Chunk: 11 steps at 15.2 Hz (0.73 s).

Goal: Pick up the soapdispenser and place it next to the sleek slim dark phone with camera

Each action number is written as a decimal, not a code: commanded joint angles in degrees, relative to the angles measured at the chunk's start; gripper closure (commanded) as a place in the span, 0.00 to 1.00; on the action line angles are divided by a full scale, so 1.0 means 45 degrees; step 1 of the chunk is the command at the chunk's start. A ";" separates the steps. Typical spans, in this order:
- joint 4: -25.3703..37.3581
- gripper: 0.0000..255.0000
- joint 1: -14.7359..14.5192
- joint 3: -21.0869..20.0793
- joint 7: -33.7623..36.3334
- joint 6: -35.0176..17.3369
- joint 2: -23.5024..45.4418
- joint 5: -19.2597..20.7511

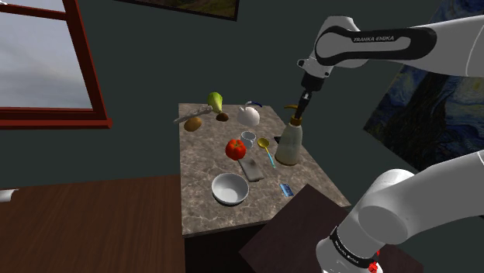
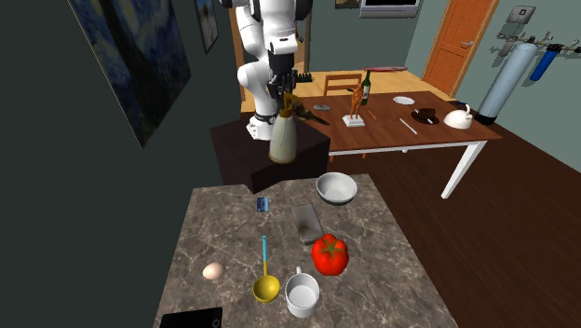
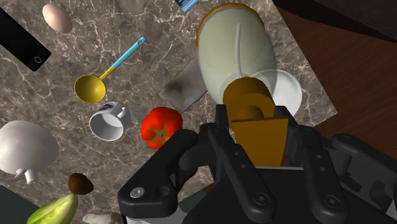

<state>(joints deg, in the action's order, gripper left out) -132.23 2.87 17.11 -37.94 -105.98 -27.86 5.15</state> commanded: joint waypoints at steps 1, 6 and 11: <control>0.0333 1.00 -0.0023 -0.0055 0.0034 0.0357 -0.0025 -0.0028; 0.1185 1.00 -0.0057 -0.0130 0.0053 0.1209 -0.0024 -0.0078; 0.2097 1.00 -0.0096 -0.0193 0.0062 0.2051 0.0047 -0.0135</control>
<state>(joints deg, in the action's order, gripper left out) -123.44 2.46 16.39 -37.77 -97.56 -27.47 4.58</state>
